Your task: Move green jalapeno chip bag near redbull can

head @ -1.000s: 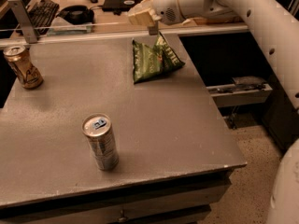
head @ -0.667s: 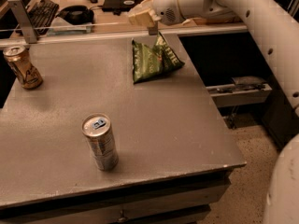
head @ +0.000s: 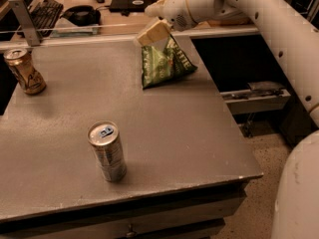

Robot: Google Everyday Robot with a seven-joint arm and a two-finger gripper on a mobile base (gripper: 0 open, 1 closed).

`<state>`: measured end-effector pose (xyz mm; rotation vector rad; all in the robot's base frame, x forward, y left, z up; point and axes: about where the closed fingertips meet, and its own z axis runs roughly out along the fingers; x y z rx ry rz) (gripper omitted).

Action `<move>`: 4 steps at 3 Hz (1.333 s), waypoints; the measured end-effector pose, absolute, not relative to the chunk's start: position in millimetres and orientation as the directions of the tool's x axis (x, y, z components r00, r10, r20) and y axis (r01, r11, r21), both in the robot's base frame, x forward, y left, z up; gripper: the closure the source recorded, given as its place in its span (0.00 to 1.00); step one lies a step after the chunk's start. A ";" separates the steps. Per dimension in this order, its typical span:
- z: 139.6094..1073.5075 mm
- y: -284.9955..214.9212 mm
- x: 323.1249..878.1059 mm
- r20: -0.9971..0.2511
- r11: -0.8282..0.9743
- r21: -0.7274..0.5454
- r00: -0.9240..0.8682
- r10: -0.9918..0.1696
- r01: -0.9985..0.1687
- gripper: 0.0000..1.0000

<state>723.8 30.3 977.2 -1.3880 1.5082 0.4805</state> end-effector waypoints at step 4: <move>890.8 -6.4 721.9 -0.720 0.231 -0.237 0.011 -0.694 -0.943 0.18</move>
Offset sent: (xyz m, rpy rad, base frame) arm -0.0019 -0.0197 -0.0544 -0.1978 0.0899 0.0039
